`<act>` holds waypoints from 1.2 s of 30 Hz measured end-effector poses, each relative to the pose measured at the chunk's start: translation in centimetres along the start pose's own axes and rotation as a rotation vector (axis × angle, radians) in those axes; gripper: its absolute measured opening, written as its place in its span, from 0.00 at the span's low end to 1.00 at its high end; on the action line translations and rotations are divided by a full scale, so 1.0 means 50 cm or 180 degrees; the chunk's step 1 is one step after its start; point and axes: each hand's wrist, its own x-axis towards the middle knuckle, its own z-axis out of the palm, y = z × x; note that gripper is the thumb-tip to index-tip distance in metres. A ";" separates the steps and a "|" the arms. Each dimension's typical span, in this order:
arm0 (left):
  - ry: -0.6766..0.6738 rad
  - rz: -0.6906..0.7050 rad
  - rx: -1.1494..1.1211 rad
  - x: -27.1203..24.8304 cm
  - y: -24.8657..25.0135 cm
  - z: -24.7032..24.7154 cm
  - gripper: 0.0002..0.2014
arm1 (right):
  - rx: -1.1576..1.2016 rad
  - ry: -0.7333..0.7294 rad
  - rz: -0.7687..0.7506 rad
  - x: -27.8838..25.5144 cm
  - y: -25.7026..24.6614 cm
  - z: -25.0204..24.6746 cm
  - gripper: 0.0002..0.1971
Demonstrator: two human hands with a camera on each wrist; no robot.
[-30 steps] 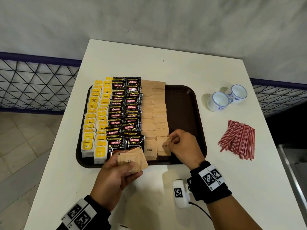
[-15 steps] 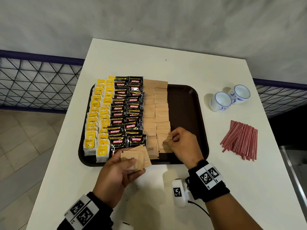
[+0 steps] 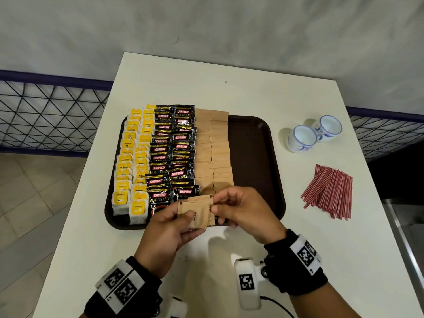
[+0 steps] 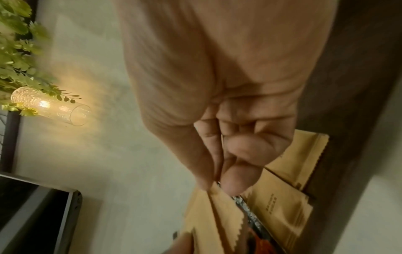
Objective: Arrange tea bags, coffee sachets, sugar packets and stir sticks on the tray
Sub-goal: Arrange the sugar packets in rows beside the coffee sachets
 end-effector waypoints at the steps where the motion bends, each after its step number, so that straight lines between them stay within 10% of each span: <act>1: -0.0032 0.0045 0.0105 -0.001 -0.002 0.002 0.14 | 0.0022 -0.0001 0.0009 -0.001 0.002 0.001 0.06; 24: 0.0316 0.0335 0.0057 -0.002 -0.007 -0.054 0.10 | 0.0677 0.0632 0.0312 -0.002 0.027 -0.091 0.07; 28: 0.0066 0.0206 0.0452 -0.002 -0.014 -0.037 0.10 | 0.1000 0.0470 0.0317 -0.007 0.027 -0.084 0.21; 36: -0.0412 0.0308 0.1357 0.008 -0.007 0.024 0.12 | 0.0857 0.0036 0.0310 -0.036 0.035 -0.006 0.08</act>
